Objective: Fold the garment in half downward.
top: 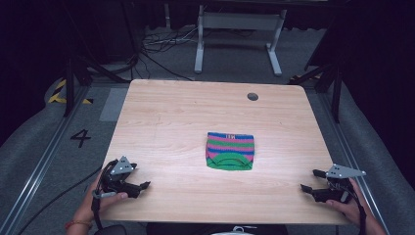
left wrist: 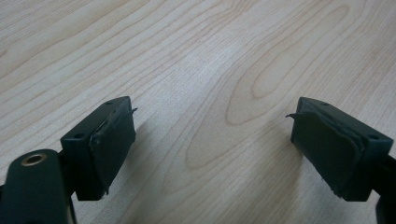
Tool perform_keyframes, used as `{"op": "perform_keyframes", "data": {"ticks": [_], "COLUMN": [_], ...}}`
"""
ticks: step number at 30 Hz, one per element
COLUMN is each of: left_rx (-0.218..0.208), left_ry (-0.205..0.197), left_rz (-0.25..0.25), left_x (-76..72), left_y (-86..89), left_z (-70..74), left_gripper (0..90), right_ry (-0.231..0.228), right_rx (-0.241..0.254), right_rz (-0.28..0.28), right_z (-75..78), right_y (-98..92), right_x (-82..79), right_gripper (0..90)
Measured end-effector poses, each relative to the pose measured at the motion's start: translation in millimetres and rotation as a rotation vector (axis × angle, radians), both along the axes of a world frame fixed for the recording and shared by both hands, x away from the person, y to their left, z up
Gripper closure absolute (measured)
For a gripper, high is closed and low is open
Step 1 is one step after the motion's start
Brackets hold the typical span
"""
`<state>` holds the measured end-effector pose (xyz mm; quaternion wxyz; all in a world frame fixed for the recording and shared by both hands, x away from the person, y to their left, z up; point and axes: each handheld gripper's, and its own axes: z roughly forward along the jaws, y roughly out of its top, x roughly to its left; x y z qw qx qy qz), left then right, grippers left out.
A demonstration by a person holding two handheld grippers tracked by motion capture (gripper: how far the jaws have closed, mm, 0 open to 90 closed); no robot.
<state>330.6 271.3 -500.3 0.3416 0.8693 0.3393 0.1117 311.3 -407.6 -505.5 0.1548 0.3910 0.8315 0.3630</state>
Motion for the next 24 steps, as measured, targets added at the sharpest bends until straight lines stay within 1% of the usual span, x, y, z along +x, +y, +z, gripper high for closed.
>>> {"op": "perform_keyframes", "data": {"ticks": [9, 12, 13, 16, 22, 24], "left_rx": [0.007, 0.010, 0.015, 0.019, 0.030, 0.034], "left_ry": [-0.002, 0.002, 0.003, 0.011, 0.014, 0.024], "left_rz": [0.023, 0.035, 0.046, 0.062, 0.074, 0.090], "left_x": [-0.7, -0.3, -0.3, 0.2, 1.9, 3.1], "left_y": [-1.8, -2.3, -2.6, -3.3, -3.7, -4.7], "left_z": [0.0, -0.2, -0.2, -0.5, -0.7, -1.2], "left_gripper": [13.6, 11.3, 10.5, 7.1, 2.6, 0.9], "right_ry": [0.000, 0.000, 0.000, 0.005, 0.005, 0.005], "right_rx": [0.000, 0.000, 0.001, -0.003, -0.003, -0.003], "right_rz": [0.000, 0.000, 0.000, -0.013, -0.014, -0.014], "right_z": [-0.1, -0.2, -0.2, -0.3, -0.3, -0.3], "right_y": [0.1, 0.0, 0.1, 0.1, 0.1, 0.1], "right_x": [0.0, 0.0, -0.1, 0.3, 0.4, 0.4], "right_gripper": [18.1, 18.0, 17.9, 15.8, 15.5, 15.5]}}
